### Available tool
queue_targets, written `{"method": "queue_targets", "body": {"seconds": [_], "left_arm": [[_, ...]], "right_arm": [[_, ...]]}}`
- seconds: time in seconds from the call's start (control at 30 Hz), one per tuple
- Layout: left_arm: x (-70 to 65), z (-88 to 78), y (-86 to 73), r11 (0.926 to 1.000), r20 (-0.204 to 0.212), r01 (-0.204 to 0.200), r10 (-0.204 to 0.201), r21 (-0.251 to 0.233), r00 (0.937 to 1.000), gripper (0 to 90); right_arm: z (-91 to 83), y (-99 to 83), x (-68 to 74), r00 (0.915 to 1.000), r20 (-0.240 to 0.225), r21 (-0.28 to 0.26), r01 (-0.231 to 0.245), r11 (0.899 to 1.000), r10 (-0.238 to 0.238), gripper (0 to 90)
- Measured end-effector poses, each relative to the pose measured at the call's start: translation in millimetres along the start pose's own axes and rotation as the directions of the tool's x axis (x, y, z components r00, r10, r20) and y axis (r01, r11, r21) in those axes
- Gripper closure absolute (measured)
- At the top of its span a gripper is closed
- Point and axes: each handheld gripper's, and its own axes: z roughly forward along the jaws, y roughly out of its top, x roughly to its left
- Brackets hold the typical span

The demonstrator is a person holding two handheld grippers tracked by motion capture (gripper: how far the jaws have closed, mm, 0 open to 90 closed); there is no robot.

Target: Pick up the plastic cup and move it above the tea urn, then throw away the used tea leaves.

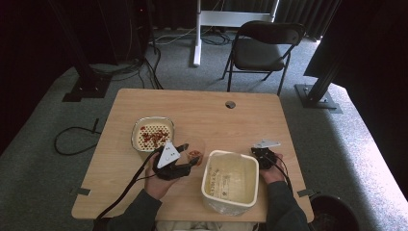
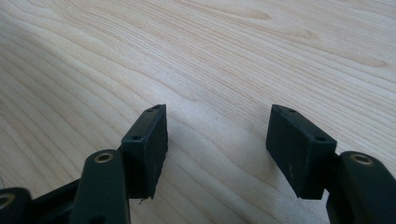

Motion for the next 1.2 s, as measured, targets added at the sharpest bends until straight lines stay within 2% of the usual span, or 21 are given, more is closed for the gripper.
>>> {"method": "queue_targets", "body": {"seconds": [0.1, 0.4, 0.73, 0.83, 1.2], "left_arm": [[0.3, -1.5, 0.3, 1.0, -0.002, -0.003, 0.003, 0.004, 1.0, 41.2], [2.7, -20.4, 5.1, 1.0, 0.022, -0.008, 0.008, -0.002, 0.9997, 41.2], [9.2, -37.4, 12.1, 0.9998, 0.054, 0.017, -0.016, -0.011, 0.9984, 41.2], [11.7, -43.3, 14.3, 0.9995, 0.054, 0.025, -0.023, -0.02, 0.9983, 41.2], [24.2, -69.7, 15.4, 0.9991, -0.001, 0.034, -0.034, -0.027, 0.9994, 41.1]], "right_arm": [[0.0, -0.1, 0.1, 1.0, 0.0, 0.0, 0.001, 1.0, -0.001, 37.4], [0.8, -2.4, -0.8, 1.0, 0.001, -0.019, 0.006, 1.0, -0.006, 34.6], [0.9, -2.3, -0.8, 1.0, 0.004, -0.017, 0.004, 1.0, -0.004, 33.7], [0.9, -2.3, -0.9, 1.0, 0.004, -0.017, 0.004, 1.0, -0.004, 33.7], [0.9, -2.3, -0.9, 1.0, 0.004, -0.017, 0.004, 1.0, -0.004, 33.7]]}}
